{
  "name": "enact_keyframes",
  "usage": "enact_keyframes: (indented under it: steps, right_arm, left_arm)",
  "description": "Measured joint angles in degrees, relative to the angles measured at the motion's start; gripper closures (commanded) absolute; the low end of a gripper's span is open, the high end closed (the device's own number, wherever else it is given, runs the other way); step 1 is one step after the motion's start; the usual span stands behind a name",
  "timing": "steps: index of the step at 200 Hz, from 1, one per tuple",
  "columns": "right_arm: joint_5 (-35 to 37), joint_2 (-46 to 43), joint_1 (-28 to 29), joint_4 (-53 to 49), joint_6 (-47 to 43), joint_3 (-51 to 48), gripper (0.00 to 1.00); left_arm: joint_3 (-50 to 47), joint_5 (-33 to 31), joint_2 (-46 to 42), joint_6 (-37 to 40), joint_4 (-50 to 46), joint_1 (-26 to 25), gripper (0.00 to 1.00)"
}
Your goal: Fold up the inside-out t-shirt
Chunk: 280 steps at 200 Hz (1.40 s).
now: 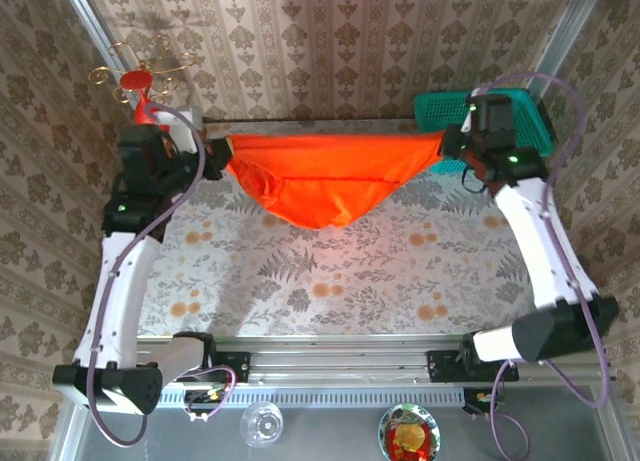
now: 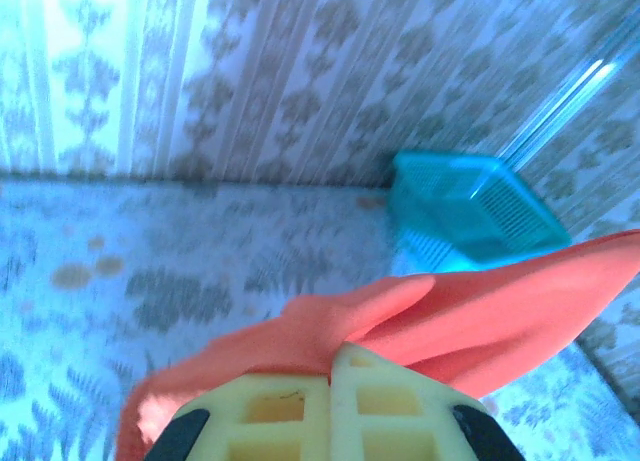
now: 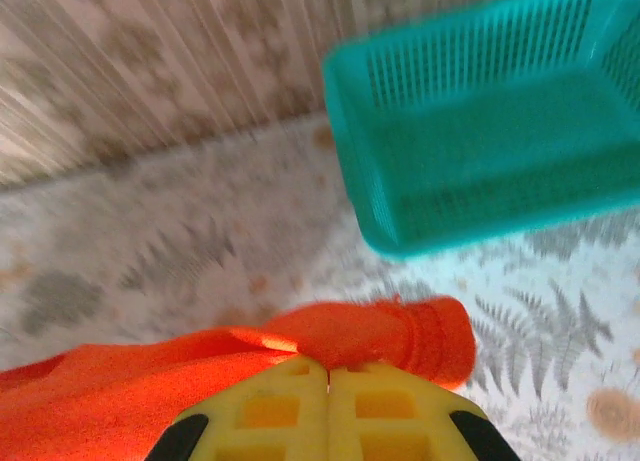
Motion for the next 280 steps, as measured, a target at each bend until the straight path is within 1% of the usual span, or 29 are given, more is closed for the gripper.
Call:
enact_keyframes:
  steps: [18,46,75,97,118,130,142,148,157,160,167,171,175,187,204,216,230,254,280]
  right_arm:
    - [0.0,-4.63,0.02,-0.79,-0.02,5.88,1.0]
    - [-0.33,-8.92,0.02,-1.49,-0.09,14.34,1.0]
    - [-3.06,-9.2,0.02,-3.5,0.04,20.57,1.0]
    - [-6.54,-7.74,0.02,-5.14,1.53,21.24,1.0]
    - [-10.12,-5.79,0.02,-5.77,4.2,17.14,1.0]
    - [-11.54,-5.18,0.15,-5.55,6.14,11.74,1.0]
    - [-12.31,-4.22,0.44,-5.14,8.68,4.17,1.0]
    - [-12.35,-3.54,0.46,-4.98,10.01,0.37,1.0]
    - [-12.72,-2.47,0.72,-4.85,12.11,-5.62,1.0]
    - [-12.83,-2.03,0.76,-4.87,12.74,-7.28,0.93]
    - [-13.16,-0.79,0.83,-5.09,14.4,-11.26,0.75]
    - [-13.27,-0.15,0.83,-5.16,15.17,-13.2,0.68]
    - [-13.35,0.39,0.81,-5.11,15.65,-14.53,0.63]
    - [-13.4,1.99,0.81,-5.27,17.25,-19.23,0.57]
    - [-13.38,2.38,0.79,-5.92,18.08,-22.14,0.56]
    - [-13.42,2.23,1.05,-6.21,17.99,-22.29,0.56]
    - [-13.49,1.84,1.88,-6.23,17.38,-22.27,0.56]
    - [-14.43,1.79,6.08,-6.43,14.64,-22.27,0.57]
    - [-15.34,3.21,13.51,-6.64,11.39,-22.27,0.59]
  left_arm:
    - [5.68,1.57,-1.36,0.98,-1.25,1.09,1.0]
    - [13.25,2.56,-2.51,2.01,-2.1,2.78,1.0]
    - [17.51,2.14,-1.86,2.84,-2.1,3.67,1.0]
    - [20.17,1.05,1.66,3.43,-1.66,4.44,1.0]
    - [23.41,0.94,9.33,3.45,-0.76,5.11,1.0]
    - [25.59,1.68,16.04,3.43,0.48,5.16,1.0]
    - [28.28,2.89,24.0,3.41,1.77,5.05,1.0]
    - [30.16,3.39,28.61,3.43,1.75,4.72,0.93]
    - [34.1,3.93,36.04,3.45,0.83,4.24,0.75]
    - [35.76,3.91,39.1,3.87,0.26,4.02,0.7]
    - [39.67,3.48,45.77,4.31,-1.31,3.3,0.63]
    - [41.35,3.23,48.65,4.31,-2.34,3.02,0.6]
    - [43.17,2.62,51.95,4.9,-3.78,2.47,0.59]
    - [46.64,0.11,59.84,6.82,-8.59,0.72,0.57]
    - [46.8,-3.32,65.33,9.4,-15.19,-2.62,0.55]
    - [44.44,-4.85,65.35,10.97,-17.84,-5.27,0.55]
    - [39.74,-5.73,61.96,12.28,-18.67,-8.48,0.55]
    - [29.16,-5.88,50.62,13.0,-17.55,-13.16,0.55]
    - [17.64,-5.7,38.1,12.46,-13.22,-15.21,0.55]
